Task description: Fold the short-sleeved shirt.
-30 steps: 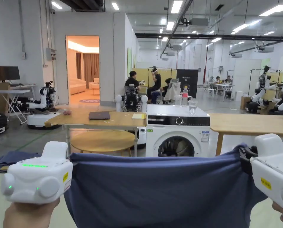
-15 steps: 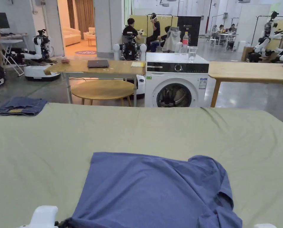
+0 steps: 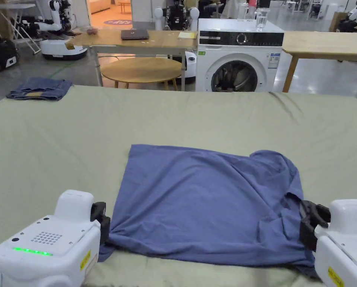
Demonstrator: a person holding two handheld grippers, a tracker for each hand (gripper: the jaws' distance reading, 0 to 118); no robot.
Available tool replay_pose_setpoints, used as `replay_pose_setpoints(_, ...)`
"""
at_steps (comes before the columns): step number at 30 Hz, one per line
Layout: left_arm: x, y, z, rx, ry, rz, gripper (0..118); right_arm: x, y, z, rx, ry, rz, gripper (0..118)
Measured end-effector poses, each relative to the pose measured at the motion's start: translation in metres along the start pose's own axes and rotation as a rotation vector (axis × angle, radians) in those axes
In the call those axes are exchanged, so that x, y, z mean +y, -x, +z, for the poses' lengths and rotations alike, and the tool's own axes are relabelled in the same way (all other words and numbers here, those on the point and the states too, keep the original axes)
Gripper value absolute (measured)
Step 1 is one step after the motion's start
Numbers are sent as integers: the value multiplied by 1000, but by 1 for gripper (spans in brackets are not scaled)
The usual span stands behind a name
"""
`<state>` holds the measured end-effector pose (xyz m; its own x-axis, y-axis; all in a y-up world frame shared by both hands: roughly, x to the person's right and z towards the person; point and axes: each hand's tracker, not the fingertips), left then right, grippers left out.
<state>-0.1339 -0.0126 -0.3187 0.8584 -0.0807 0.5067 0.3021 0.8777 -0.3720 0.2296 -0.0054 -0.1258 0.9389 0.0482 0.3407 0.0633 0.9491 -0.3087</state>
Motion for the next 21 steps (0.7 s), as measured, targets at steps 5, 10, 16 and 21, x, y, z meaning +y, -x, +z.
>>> replay_pose_setpoints(5, -31, 28, -12, -5, 144, 38, 0, -17, -1, -8, 60, 80, -38, 0)
replay_pose_setpoints(10, -51, 39, -27, -42, 222, 69, 29, -30, -13, -18, 52, 152, -44, 0)
replay_pose_setpoints(16, -58, 40, -66, -83, 262, 31, 113, -43, -27, -20, 24, 208, 4, 0)
replay_pose_setpoints(21, -58, 31, -95, -148, 302, 13, 99, -51, -46, -22, -19, 251, 25, 0)
